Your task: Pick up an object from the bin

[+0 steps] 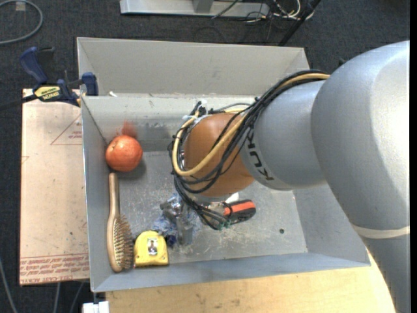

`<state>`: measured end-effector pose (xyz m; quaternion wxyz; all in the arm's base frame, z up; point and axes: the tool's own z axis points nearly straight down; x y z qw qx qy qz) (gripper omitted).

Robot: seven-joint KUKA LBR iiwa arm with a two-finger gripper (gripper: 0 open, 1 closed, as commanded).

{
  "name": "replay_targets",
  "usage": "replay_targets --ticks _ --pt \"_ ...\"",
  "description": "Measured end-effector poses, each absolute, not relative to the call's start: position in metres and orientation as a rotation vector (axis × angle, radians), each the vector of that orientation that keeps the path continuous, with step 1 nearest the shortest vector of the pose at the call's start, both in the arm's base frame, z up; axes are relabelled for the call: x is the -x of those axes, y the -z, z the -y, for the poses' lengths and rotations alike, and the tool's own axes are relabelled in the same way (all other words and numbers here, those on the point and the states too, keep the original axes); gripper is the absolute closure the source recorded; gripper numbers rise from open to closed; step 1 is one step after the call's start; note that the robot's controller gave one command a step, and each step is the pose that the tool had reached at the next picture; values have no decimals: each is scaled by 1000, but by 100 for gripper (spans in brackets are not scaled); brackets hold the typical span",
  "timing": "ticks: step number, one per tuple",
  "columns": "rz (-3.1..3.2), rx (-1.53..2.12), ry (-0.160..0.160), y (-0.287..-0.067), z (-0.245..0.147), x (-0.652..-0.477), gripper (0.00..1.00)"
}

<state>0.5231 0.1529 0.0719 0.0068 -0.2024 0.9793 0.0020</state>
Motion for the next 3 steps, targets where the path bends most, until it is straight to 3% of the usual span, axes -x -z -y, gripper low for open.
replay_targets --ticks 1,2,3 --pt "-3060 641 -8 -185 -165 -515 100" --pt "-3060 641 -8 -185 -165 -515 100" --pt "-3064 611 -11 -235 -158 -511 100"
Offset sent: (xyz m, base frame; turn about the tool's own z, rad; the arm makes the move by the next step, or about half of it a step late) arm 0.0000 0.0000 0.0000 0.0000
